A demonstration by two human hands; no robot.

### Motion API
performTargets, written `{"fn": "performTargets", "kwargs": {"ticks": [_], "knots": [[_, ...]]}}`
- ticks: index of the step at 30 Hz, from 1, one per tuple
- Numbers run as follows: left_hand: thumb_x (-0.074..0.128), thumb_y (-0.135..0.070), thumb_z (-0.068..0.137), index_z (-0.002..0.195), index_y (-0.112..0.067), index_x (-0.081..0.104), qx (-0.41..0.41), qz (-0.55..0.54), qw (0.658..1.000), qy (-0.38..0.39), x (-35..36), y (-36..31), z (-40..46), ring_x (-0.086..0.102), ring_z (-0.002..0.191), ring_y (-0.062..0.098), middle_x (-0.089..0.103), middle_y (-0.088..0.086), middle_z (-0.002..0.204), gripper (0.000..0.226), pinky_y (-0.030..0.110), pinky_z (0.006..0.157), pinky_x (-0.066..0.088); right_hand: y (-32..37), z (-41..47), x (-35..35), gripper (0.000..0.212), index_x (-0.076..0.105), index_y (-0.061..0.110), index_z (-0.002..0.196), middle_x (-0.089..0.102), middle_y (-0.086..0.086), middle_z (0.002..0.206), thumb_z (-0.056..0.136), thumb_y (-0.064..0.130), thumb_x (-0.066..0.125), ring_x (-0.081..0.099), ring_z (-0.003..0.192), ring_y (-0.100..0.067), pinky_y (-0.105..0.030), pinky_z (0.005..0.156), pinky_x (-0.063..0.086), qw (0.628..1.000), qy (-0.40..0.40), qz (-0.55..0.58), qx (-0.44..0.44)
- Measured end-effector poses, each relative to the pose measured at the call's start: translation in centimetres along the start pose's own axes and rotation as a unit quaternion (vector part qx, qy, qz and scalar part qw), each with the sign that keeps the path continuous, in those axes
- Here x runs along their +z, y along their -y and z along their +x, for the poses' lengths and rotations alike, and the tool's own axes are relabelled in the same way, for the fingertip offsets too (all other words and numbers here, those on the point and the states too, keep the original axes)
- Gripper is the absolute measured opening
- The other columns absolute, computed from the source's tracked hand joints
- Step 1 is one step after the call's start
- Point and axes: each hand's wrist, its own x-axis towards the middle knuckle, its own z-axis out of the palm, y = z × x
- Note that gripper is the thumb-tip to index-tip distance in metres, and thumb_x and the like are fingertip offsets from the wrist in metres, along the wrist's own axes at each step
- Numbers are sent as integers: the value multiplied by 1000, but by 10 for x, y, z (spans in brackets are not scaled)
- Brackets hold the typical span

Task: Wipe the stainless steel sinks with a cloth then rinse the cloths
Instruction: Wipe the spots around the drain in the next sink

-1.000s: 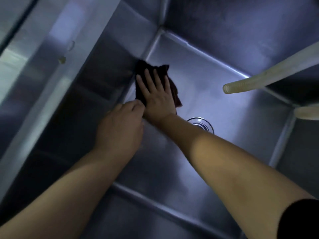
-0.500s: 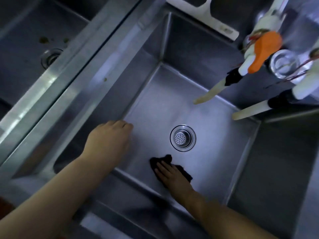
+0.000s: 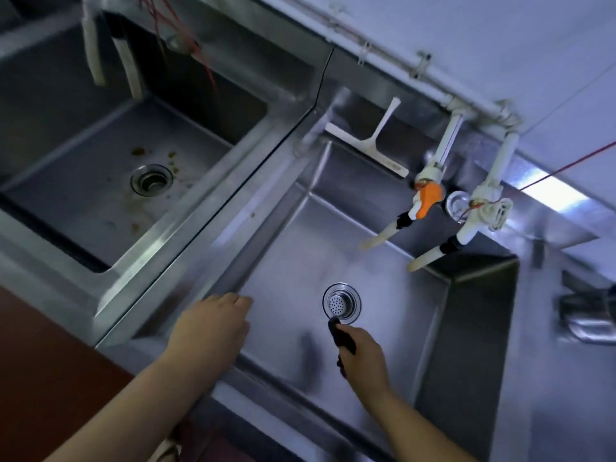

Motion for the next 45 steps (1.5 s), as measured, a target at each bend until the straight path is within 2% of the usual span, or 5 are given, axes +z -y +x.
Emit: {"fn": "performTargets", "kwargs": {"ticks": [3, 17, 32, 40, 45], "knots": [[44, -29, 90, 114, -24, 54, 12, 3, 1000, -14, -23, 34, -11, 58, 104, 21, 61, -5, 113, 27, 33, 82, 48, 69, -20, 23, 41, 67, 44, 93, 66, -5, 83, 89, 4, 56, 62, 55, -17, -26, 48, 46, 993, -20, 118, 6], [58, -26, 87, 141, -29, 33, 40, -48, 990, -125, -132, 240, -72, 40, 130, 15, 37, -12, 146, 59, 30, 100, 39, 343, -95, 180, 26, 68, 34, 97, 65, -10, 79, 89, 12, 59, 65, 59, -20, -30, 53, 51, 968, 87, 157, -174], [44, -32, 90, 83, -28, 47, 60, -47, 992, -98, -159, 327, 9, 56, 85, 15, 59, -9, 83, 9, 26, 76, 35, 420, -4, 246, 9, 65, 30, 81, 68, -10, 71, 75, 30, 72, 63, 57, -20, -38, 52, 52, 969, 89, 201, -109], [43, -30, 94, 87, -26, 40, 44, -5, 999, -32, -171, 362, 86, 56, 85, 19, 59, -6, 89, 9, 27, 62, 23, 437, 84, 274, 14, 50, 35, 70, 54, 16, 75, 78, 27, 57, 53, 70, -2, -25, 60, 42, 985, 31, -67, -158], [45, -31, 93, 98, -23, 48, 37, 58, 996, 48, -159, 389, 128, 60, 88, 22, 63, -3, 94, 10, 28, 62, 31, 430, 120, 298, 10, 59, 22, 90, 62, 1, 92, 83, 17, 54, 56, 85, -19, -31, 66, 37, 963, 85, -196, -162]]}}
